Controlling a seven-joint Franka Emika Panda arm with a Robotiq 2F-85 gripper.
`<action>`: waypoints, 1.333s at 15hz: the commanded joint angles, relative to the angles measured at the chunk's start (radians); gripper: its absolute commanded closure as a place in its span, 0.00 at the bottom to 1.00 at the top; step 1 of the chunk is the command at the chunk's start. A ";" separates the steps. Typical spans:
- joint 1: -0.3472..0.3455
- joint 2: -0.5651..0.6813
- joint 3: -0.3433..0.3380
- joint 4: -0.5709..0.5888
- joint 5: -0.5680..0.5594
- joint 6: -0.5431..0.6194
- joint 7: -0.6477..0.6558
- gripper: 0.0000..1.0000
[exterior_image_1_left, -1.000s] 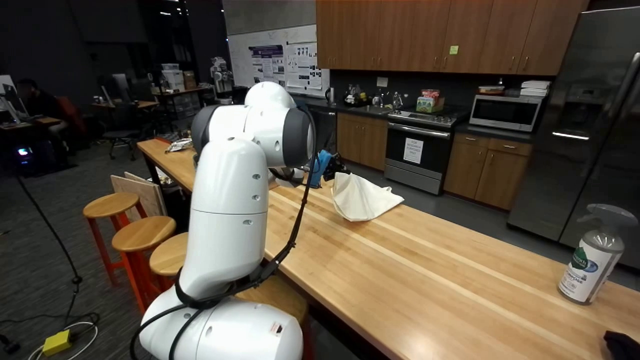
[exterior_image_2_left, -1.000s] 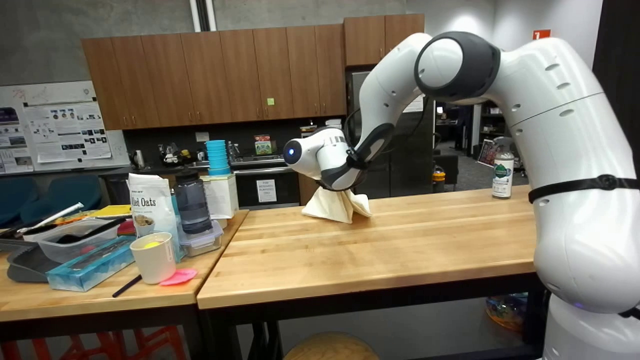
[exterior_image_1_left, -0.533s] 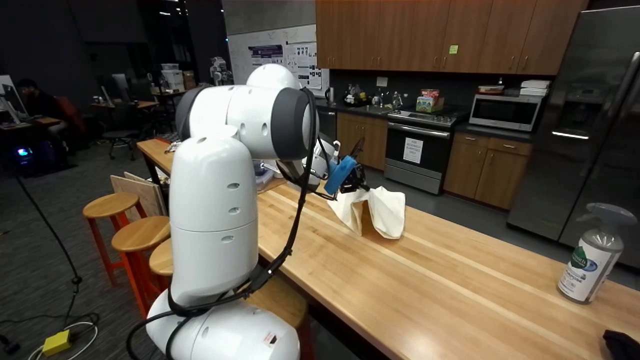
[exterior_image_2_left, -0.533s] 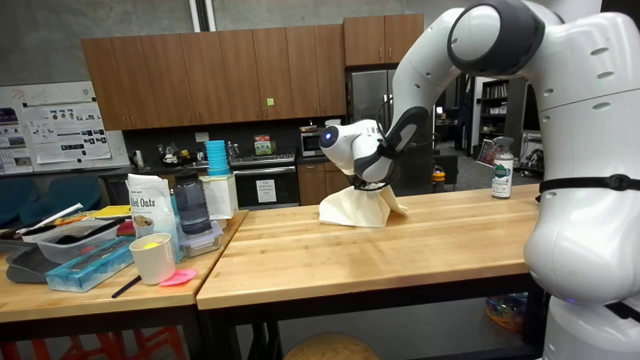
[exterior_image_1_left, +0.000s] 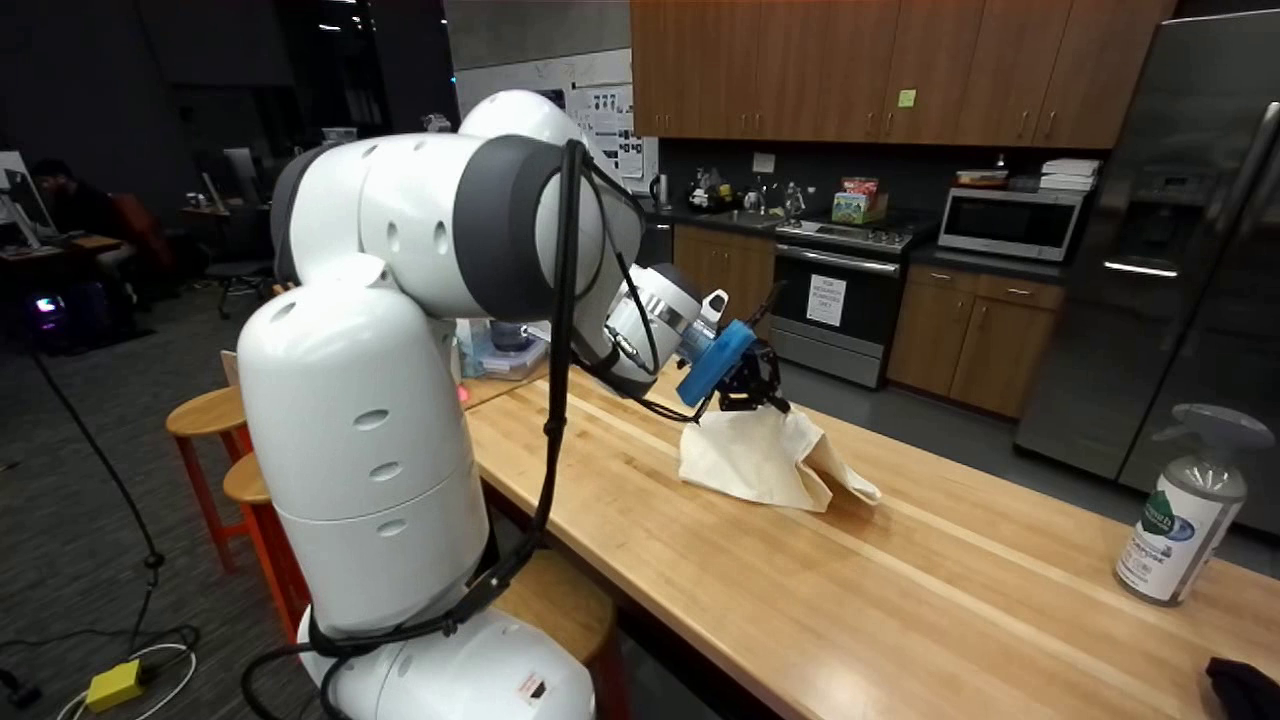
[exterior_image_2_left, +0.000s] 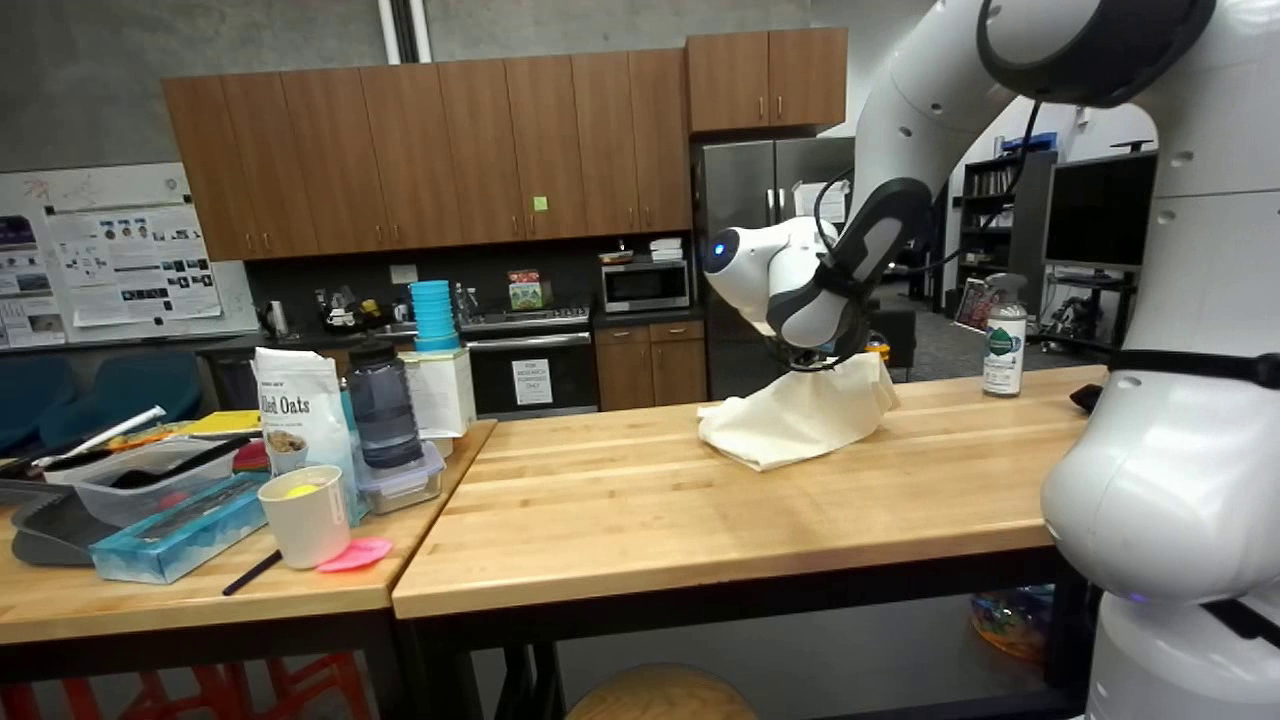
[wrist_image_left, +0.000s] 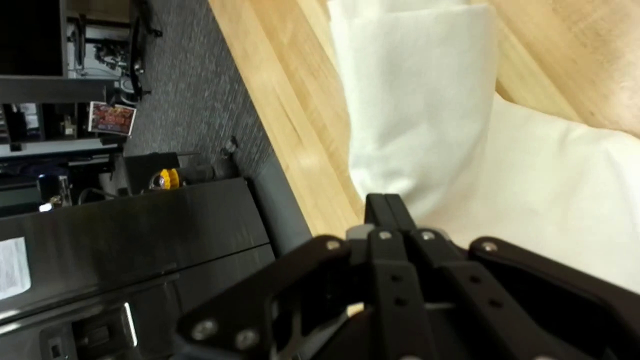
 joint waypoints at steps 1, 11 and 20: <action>-0.038 -0.001 -0.039 -0.018 0.189 0.100 -0.084 1.00; -0.262 0.143 -0.037 -0.030 1.024 0.411 -0.639 1.00; -0.464 0.270 -0.073 0.121 1.637 0.280 -0.891 1.00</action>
